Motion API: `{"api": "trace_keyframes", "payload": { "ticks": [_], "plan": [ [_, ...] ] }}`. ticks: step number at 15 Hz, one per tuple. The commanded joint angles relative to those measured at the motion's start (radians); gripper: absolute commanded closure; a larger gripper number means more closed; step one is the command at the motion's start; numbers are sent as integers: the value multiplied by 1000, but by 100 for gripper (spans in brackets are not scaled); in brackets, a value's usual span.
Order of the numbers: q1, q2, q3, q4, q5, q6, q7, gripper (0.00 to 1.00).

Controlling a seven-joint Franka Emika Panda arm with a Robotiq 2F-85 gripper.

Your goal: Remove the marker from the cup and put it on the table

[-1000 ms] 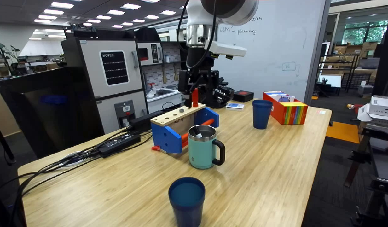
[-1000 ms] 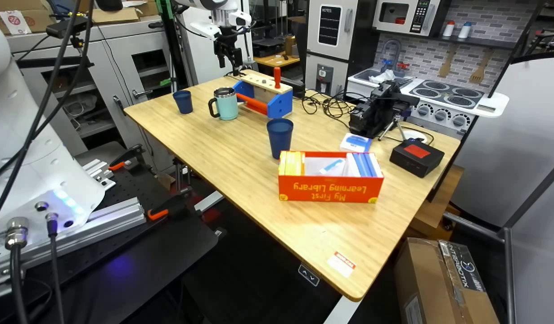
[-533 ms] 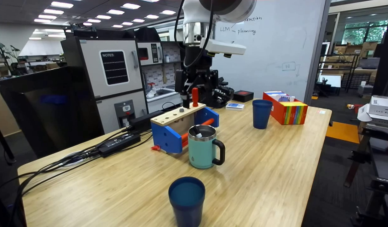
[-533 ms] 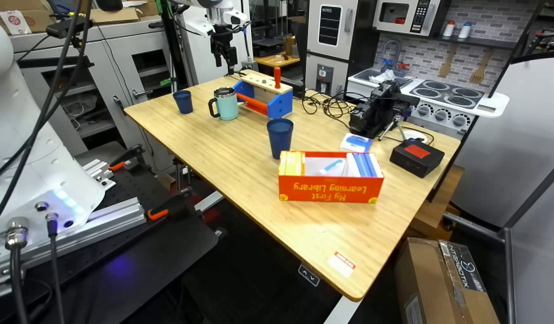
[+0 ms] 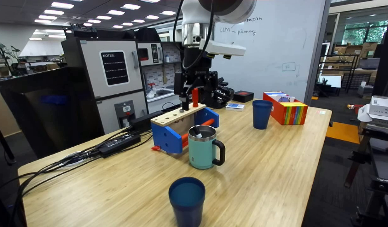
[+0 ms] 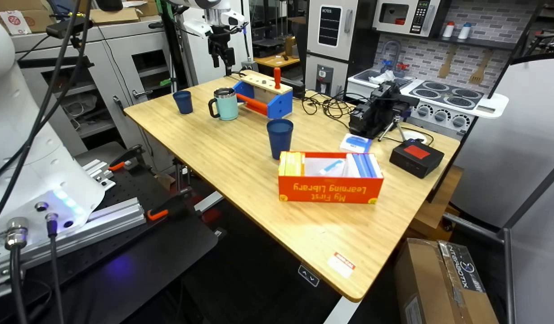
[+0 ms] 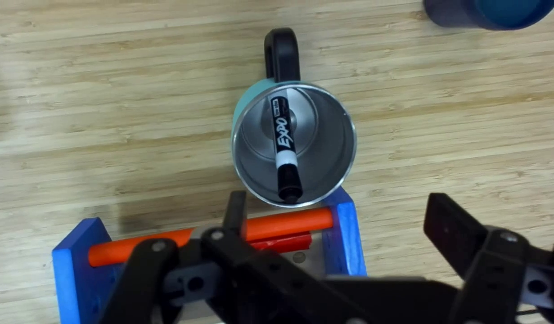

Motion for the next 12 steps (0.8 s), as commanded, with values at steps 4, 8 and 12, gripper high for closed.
{"api": "trace_keyframes", "payload": {
  "ticks": [4,8,12],
  "plan": [
    [44,3,-28,-14,-92,15,41,0],
    [45,7,-33,-22,-156,54,37,0],
    [37,11,-22,-27,-149,97,27,0]
  ]
}}
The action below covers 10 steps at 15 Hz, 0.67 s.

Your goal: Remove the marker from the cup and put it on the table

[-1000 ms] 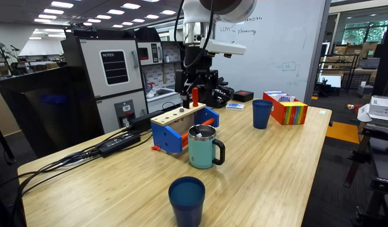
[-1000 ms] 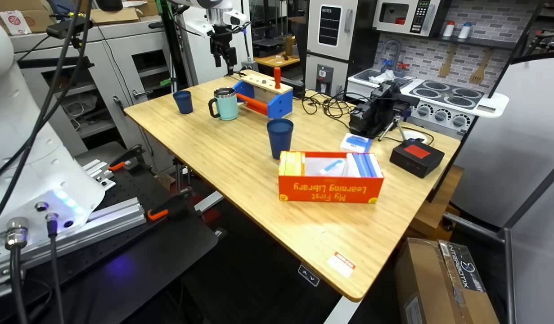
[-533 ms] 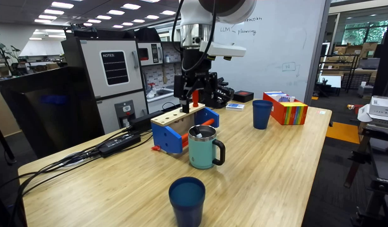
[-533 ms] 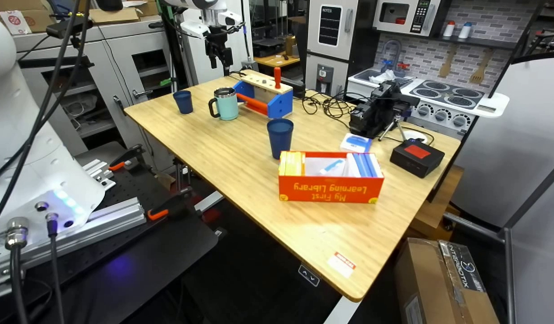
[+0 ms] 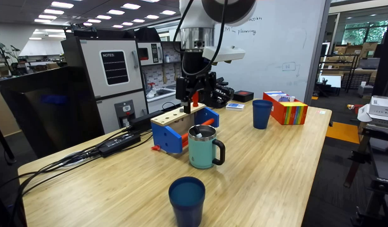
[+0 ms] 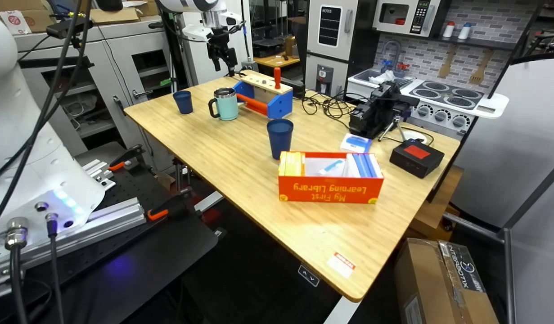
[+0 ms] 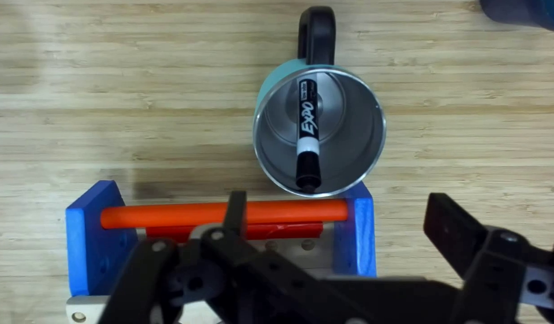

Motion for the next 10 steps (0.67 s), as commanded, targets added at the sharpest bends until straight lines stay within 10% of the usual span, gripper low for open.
{"api": "trace_keyframes", "payload": {
  "ticks": [1,10],
  "plan": [
    [4,5,-1,-7,1,48,2,0],
    [0,5,10,-9,28,39,3,7]
  ]
}}
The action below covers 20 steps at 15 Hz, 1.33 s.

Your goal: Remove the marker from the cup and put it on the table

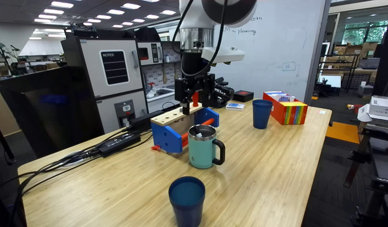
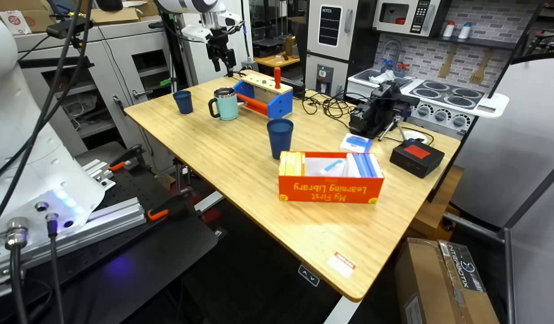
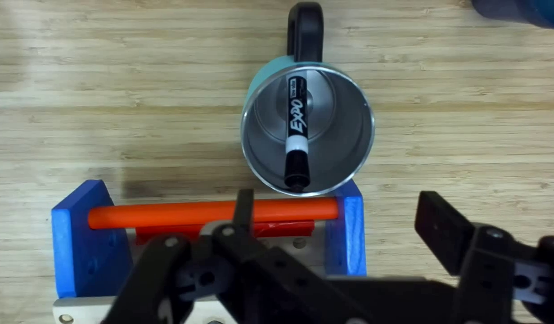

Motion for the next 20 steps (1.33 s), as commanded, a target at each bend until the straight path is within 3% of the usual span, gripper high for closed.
{"api": "trace_keyframes", "payload": {
  "ticks": [1,4,5,20],
  "plan": [
    [-3,1,7,-4,23,12,2,5],
    [-9,1,17,-4,45,8,-6,4],
    [-10,1,19,-4,55,8,-7,0],
    [0,0,11,-2,66,-1,12,0]
  ]
}}
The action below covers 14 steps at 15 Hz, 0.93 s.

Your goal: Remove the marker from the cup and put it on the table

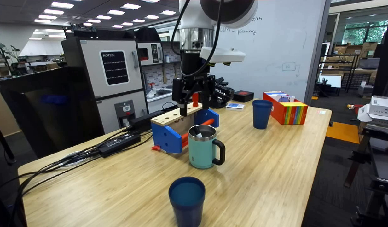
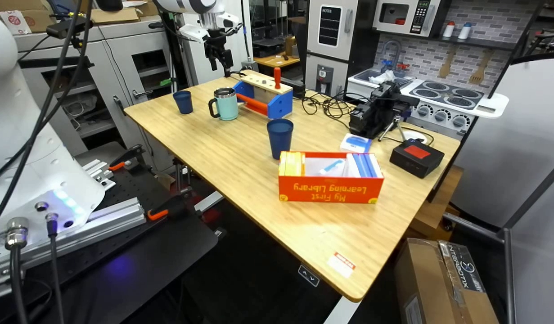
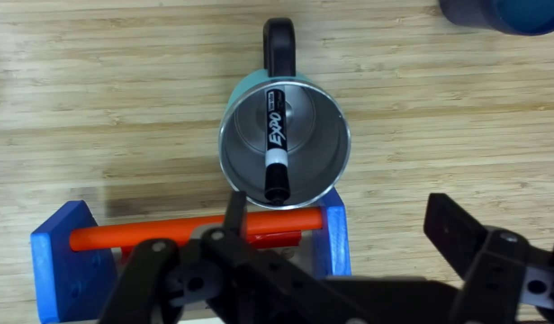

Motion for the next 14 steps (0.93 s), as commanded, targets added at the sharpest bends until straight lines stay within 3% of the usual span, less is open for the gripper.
{"api": "trace_keyframes", "payload": {
  "ticks": [1,14],
  "plan": [
    [-3,0,5,2,17,-7,9,0],
    [-1,0,8,2,43,-4,2,0]
  ]
}}
